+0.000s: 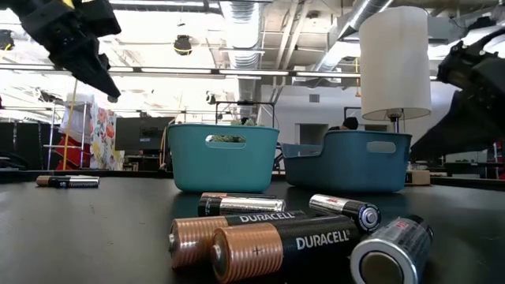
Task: Sort batteries
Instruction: Put the black battery into the green bin
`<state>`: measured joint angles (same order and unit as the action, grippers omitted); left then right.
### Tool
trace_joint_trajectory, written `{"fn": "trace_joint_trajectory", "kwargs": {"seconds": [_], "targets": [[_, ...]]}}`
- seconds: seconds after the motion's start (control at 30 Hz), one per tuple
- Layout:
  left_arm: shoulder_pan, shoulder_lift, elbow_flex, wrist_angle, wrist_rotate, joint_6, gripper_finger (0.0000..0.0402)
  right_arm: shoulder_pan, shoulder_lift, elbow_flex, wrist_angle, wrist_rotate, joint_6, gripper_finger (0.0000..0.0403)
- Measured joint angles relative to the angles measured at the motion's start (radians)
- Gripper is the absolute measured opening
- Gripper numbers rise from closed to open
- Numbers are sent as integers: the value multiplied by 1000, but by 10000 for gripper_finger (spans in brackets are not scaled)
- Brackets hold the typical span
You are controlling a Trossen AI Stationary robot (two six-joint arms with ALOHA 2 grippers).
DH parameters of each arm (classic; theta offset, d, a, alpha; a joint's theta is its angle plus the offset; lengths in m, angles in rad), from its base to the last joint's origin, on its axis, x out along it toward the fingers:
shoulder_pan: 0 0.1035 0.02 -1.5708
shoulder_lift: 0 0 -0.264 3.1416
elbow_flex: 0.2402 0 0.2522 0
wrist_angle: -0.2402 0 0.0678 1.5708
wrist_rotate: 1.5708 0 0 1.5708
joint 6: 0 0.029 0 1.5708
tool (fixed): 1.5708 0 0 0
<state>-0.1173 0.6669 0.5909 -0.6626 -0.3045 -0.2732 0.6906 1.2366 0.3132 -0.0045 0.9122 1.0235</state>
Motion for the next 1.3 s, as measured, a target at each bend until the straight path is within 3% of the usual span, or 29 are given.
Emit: {"fn": "trace_joint_trajectory", "kwargs": {"seconds": [0.23,0.37,0.43,0.6,0.87,1.3], "targets": [[7,240,166,-243,-104,-113,70,-14,26,1,16,-10,-1,150],[58,374,215,-316,-102,-272,70,-14,23,1,16,-12,-25,150],[89,431,227,-373,-97,-269,70,-14,23,1,14,-13,-30,150],[134,537,225,-455,-75,-114,70,-14,23,1,14,-15,-30,150],[141,659,225,-446,-35,294,70,-14,23,1,14,-16,-30,150],[154,864,224,-402,23,492,70,-14,23,1,35,-23,-29,150]]}}
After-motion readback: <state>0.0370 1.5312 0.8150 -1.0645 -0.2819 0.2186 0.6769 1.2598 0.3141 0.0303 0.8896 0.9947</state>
